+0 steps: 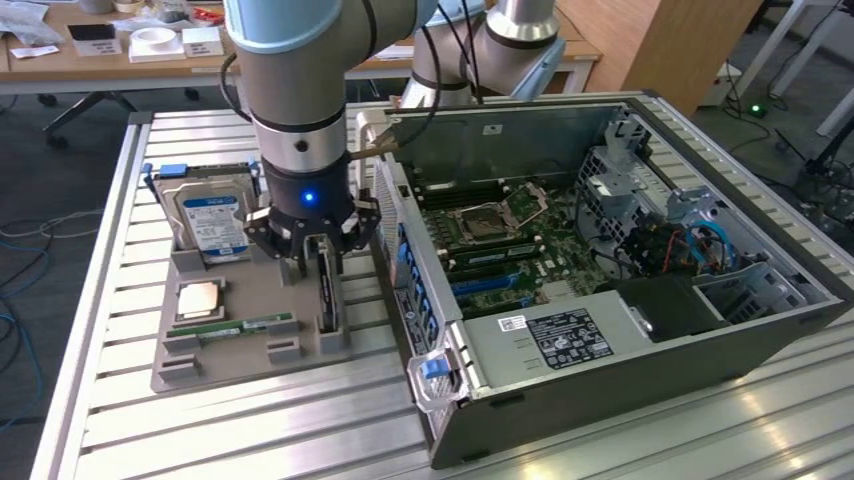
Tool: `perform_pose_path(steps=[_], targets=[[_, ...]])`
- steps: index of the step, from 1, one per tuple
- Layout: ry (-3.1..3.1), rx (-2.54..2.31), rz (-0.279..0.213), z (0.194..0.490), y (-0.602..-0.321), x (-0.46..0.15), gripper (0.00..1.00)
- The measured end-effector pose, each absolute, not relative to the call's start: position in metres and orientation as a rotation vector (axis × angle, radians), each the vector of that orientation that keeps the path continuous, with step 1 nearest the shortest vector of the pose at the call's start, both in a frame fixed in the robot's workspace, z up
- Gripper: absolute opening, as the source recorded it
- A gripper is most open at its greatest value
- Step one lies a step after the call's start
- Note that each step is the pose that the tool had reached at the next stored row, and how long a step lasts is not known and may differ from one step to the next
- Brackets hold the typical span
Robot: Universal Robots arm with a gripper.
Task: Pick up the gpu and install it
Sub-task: 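Pick up the gpu and move the gpu toward the slot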
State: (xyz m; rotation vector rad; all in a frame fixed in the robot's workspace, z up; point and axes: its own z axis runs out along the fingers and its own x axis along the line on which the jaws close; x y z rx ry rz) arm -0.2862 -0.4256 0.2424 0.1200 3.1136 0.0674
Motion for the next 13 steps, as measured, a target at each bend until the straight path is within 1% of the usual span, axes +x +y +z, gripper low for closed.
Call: perform_pose_path(steps=[13], targets=[[3.114,0.123,0.062,0.2393,-0.4258,-0.2821,0.47]])
